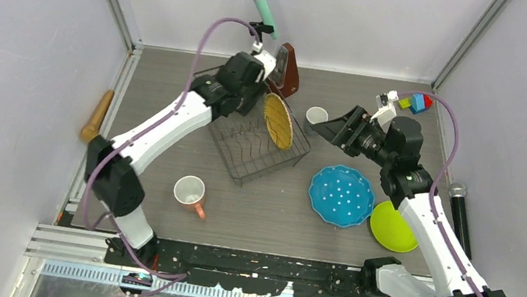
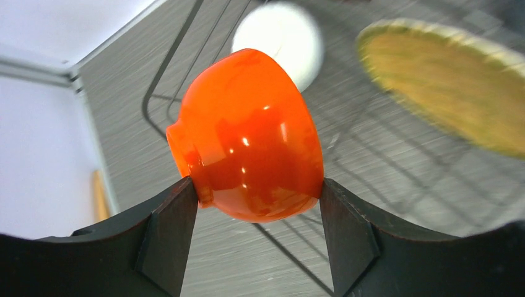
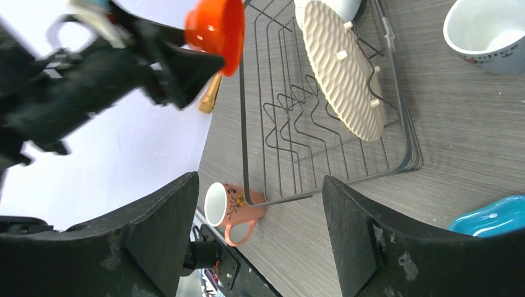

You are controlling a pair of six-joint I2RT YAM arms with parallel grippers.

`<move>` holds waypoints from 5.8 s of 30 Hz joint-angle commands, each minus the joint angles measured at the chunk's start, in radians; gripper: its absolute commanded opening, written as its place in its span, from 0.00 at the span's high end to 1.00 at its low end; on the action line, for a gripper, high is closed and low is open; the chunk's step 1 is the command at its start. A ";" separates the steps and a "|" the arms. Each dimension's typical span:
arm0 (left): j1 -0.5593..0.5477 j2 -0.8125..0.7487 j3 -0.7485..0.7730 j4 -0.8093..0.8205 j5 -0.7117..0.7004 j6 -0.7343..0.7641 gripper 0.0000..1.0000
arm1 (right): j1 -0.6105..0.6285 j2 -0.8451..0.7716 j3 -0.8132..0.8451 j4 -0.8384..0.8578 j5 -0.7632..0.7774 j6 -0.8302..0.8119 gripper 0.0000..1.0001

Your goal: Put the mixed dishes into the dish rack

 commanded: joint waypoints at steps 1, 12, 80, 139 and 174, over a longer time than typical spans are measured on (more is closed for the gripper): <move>-0.002 0.077 0.052 0.025 -0.250 0.181 1.00 | -0.005 -0.037 0.059 -0.009 0.005 -0.040 0.21; 0.005 0.370 0.227 -0.068 -0.400 0.217 1.00 | -0.013 -0.096 0.055 -0.063 -0.002 -0.073 0.22; 0.135 0.663 0.588 -0.251 -0.247 0.161 1.00 | -0.018 -0.052 0.042 -0.048 -0.009 -0.045 0.22; 0.104 0.457 0.606 -0.467 0.246 -0.217 0.05 | 0.256 0.233 0.285 -0.262 0.314 -0.338 0.21; 0.348 0.063 -0.030 -0.169 0.389 -0.521 0.06 | 0.403 0.697 0.650 -0.383 0.822 -0.546 0.55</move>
